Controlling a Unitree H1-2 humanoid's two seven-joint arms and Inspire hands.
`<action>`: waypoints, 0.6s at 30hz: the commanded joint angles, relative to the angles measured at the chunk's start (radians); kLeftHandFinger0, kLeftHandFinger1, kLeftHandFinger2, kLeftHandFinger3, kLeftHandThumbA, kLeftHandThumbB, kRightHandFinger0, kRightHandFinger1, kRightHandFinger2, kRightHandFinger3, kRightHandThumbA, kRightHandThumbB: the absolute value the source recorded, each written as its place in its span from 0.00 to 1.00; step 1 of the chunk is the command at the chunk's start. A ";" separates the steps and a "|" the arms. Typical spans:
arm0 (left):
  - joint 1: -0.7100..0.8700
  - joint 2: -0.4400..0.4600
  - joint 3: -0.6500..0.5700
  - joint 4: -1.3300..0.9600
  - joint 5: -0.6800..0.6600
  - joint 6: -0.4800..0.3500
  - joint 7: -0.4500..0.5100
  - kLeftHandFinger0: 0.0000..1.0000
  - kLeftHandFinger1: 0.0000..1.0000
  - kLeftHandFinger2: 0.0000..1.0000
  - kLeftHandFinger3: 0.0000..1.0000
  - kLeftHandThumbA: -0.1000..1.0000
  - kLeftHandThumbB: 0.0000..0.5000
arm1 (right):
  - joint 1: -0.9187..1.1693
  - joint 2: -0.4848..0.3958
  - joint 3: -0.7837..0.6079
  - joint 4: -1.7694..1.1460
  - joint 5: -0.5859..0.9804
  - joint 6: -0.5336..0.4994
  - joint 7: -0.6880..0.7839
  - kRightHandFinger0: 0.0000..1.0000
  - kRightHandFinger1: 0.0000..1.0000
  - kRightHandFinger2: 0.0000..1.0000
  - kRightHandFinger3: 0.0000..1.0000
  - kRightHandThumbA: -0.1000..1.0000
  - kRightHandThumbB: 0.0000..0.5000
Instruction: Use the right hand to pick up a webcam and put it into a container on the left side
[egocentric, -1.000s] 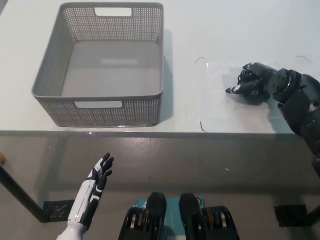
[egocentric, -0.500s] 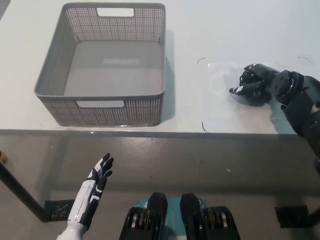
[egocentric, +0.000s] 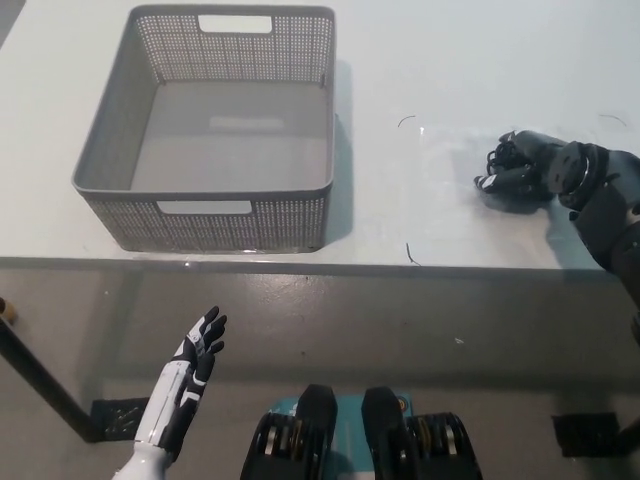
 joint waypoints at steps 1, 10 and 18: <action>0.002 0.011 0.006 -0.028 -0.021 -0.043 -0.010 1.00 1.00 1.00 1.00 0.96 0.34 | 0.011 -0.060 0.000 0.028 -0.011 0.055 0.017 1.00 1.00 1.00 1.00 0.64 0.91; -0.012 0.013 0.009 -0.029 -0.035 -0.037 -0.015 1.00 1.00 1.00 1.00 0.98 0.32 | 0.019 -0.063 0.000 0.033 -0.010 0.071 0.022 1.00 1.00 1.00 1.00 0.62 1.00; -0.020 0.015 0.011 -0.037 -0.023 -0.033 -0.007 1.00 1.00 1.00 1.00 0.99 0.33 | 0.051 -0.061 0.022 0.030 -0.043 0.050 -0.131 0.72 0.84 0.91 0.85 0.09 0.43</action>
